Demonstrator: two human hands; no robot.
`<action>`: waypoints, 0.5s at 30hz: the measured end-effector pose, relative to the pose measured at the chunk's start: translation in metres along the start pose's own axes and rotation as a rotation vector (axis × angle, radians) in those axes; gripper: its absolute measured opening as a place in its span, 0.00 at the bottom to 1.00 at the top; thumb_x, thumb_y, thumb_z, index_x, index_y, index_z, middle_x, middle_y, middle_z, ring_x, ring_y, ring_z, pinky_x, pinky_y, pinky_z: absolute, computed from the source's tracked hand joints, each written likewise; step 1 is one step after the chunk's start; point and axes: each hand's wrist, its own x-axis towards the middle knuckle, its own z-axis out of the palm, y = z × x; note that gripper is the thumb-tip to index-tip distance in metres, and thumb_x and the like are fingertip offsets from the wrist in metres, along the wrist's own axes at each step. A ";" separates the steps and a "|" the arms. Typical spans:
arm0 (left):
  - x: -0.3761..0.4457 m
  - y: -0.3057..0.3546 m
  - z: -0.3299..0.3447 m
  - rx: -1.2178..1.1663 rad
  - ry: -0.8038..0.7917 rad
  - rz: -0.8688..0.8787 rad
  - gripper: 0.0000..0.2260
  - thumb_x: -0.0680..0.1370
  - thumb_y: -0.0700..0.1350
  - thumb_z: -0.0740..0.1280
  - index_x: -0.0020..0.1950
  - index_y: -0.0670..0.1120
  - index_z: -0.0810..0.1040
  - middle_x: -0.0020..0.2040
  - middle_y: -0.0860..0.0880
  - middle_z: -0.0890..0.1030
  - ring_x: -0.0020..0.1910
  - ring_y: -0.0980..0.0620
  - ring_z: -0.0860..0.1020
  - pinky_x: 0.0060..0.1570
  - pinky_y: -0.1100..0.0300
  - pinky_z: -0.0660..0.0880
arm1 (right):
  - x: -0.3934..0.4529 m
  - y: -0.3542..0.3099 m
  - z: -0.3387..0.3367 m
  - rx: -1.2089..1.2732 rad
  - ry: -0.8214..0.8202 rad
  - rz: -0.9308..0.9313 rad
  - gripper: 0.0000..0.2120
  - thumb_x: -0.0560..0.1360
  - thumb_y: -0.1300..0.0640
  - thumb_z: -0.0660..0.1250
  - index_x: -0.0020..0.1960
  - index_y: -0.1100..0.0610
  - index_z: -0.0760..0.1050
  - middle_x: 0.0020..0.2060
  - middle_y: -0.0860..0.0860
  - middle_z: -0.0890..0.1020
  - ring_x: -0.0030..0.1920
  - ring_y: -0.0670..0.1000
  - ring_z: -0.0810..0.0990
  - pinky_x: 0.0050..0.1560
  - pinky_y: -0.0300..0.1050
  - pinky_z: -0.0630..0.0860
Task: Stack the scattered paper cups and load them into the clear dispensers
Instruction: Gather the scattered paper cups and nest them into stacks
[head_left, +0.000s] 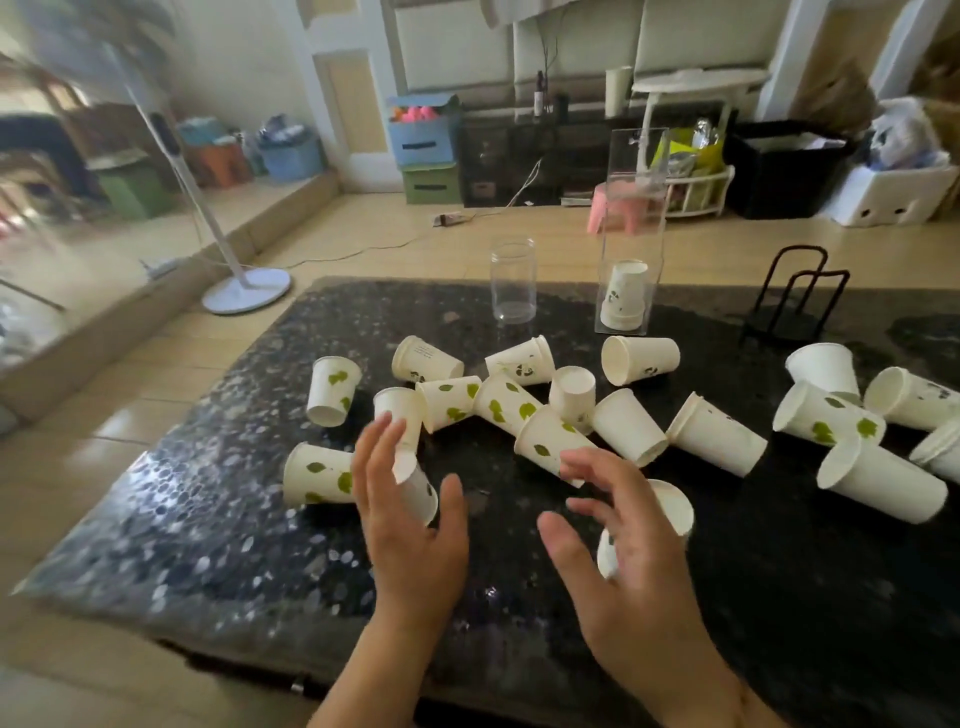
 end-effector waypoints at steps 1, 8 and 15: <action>0.006 -0.006 -0.006 -0.024 0.062 -0.080 0.25 0.76 0.47 0.65 0.71 0.43 0.67 0.71 0.46 0.68 0.71 0.48 0.69 0.69 0.50 0.70 | 0.006 0.001 0.015 0.033 -0.064 0.105 0.20 0.75 0.46 0.68 0.65 0.43 0.69 0.61 0.35 0.73 0.64 0.39 0.72 0.59 0.36 0.74; 0.011 -0.035 -0.022 -0.151 0.154 -0.693 0.15 0.83 0.44 0.61 0.71 0.48 0.70 0.66 0.50 0.74 0.61 0.53 0.74 0.51 0.70 0.71 | 0.055 0.030 0.112 -0.176 -0.415 0.434 0.33 0.78 0.63 0.64 0.77 0.45 0.56 0.75 0.46 0.64 0.75 0.48 0.62 0.73 0.46 0.61; 0.000 -0.046 -0.021 -0.017 0.005 -0.724 0.16 0.82 0.48 0.62 0.70 0.48 0.72 0.67 0.50 0.75 0.67 0.52 0.72 0.68 0.55 0.68 | 0.054 0.031 0.138 -0.173 -0.344 0.349 0.26 0.79 0.56 0.64 0.75 0.48 0.62 0.70 0.46 0.72 0.71 0.46 0.69 0.68 0.43 0.67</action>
